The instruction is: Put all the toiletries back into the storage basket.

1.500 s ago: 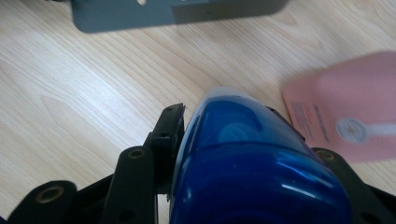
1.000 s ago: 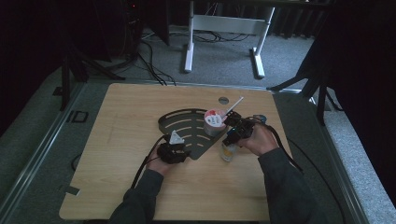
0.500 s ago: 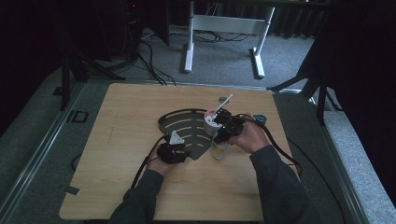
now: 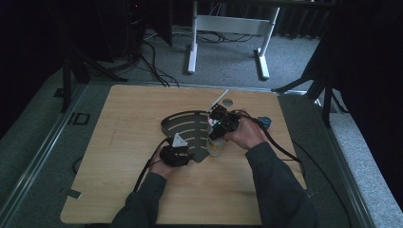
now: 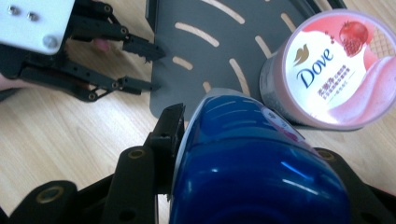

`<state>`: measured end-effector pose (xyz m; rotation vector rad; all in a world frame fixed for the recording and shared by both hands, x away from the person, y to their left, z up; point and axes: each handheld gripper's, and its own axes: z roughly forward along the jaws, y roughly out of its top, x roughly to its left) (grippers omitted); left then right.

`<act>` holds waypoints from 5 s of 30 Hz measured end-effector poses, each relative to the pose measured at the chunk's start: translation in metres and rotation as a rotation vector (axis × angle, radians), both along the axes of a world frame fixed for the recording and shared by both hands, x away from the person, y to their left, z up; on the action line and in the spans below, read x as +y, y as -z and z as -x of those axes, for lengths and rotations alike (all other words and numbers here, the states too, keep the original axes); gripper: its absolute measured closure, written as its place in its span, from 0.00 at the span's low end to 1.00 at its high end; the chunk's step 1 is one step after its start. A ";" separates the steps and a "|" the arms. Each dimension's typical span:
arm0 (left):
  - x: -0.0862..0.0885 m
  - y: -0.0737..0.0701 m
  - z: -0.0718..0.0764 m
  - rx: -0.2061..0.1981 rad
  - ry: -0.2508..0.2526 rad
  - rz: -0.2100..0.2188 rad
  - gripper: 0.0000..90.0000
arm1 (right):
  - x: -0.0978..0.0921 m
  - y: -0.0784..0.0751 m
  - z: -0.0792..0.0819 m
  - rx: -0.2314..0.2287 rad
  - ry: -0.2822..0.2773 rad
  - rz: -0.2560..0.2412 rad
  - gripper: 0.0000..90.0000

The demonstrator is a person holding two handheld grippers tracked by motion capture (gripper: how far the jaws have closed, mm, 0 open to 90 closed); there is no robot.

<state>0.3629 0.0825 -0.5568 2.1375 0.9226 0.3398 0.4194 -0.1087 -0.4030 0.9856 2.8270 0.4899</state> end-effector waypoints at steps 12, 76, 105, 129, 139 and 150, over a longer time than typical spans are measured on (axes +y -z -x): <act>0.000 0.000 0.000 0.001 0.001 0.004 0.65 | 0.017 0.005 -0.021 -0.005 -0.003 0.003 0.62; 0.000 0.000 0.001 0.000 0.002 0.002 0.66 | 0.060 0.027 -0.117 -0.016 0.381 0.010 0.62; 0.001 0.000 0.001 0.002 0.007 0.005 0.66 | 0.063 0.029 -0.132 -0.053 0.488 0.031 0.61; 0.000 0.000 0.001 0.002 0.007 0.003 0.67 | 0.061 0.027 -0.131 -0.047 0.450 -0.011 0.42; 0.001 0.000 0.001 0.004 0.007 0.005 0.67 | 0.054 0.026 -0.122 -0.079 0.395 -0.011 0.36; 0.001 0.000 0.001 0.003 0.006 0.006 0.67 | 0.047 0.019 -0.109 -0.112 0.350 -0.022 0.34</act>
